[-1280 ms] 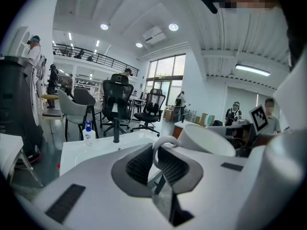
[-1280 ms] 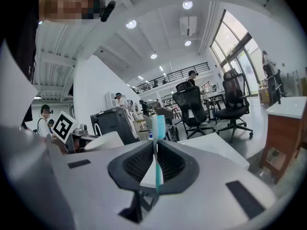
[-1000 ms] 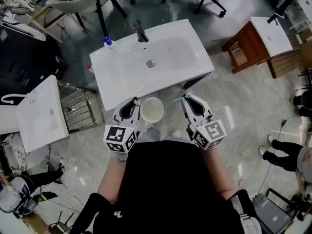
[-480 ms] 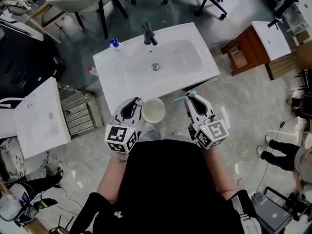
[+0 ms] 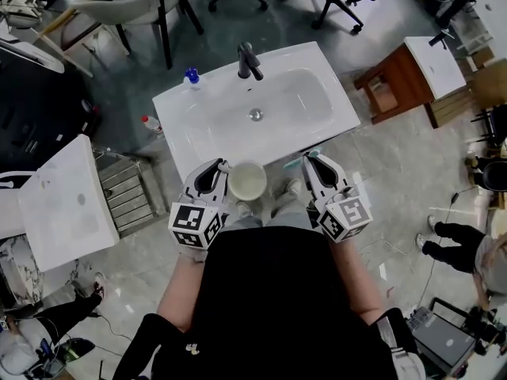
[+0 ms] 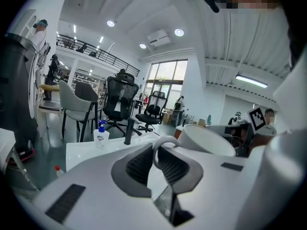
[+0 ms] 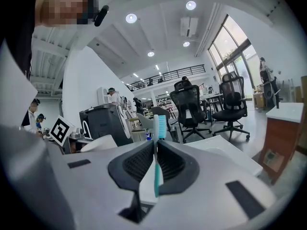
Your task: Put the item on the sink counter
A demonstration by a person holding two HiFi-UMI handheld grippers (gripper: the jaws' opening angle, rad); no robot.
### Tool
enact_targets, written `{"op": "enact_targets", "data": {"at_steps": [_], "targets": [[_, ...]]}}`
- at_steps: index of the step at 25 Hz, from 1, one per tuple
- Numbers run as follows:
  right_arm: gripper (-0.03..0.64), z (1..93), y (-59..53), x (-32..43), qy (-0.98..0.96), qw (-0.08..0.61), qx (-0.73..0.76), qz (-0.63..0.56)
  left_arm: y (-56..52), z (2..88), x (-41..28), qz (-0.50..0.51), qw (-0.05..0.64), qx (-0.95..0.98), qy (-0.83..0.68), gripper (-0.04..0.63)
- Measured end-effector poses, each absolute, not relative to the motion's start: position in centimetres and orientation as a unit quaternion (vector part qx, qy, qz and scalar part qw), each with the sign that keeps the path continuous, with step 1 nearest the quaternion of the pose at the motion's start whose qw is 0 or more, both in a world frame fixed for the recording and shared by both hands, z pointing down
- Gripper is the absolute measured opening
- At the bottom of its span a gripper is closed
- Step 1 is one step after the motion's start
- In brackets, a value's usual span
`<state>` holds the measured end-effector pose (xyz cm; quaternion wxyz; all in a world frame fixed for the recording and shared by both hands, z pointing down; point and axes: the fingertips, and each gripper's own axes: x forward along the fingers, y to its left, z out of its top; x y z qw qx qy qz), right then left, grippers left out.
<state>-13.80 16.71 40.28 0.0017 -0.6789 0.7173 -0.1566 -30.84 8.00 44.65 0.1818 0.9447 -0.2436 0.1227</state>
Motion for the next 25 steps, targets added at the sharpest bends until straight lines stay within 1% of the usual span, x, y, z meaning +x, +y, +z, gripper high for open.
{"op": "enact_targets", "data": {"at_steps": [11,17,25], "targets": [[0.046,41.4,12.6,-10.6,0.728,0.01,-0.665,-0.164,5.3,45.8,-28.9,0.137,0.183,0.937,-0.265,0.044],[0.046,42.0,9.6,-6.2,0.742,0.01,-0.647,-0.174,3.1,46.4,-25.0,0.152,0.186,0.928,-0.284,0.044],[0.046,42.4,5.1,1.5,0.758,0.015,-0.624,-0.187,0.3,46.4,-17.7,0.165,0.187,0.919,-0.307,0.044]]}}
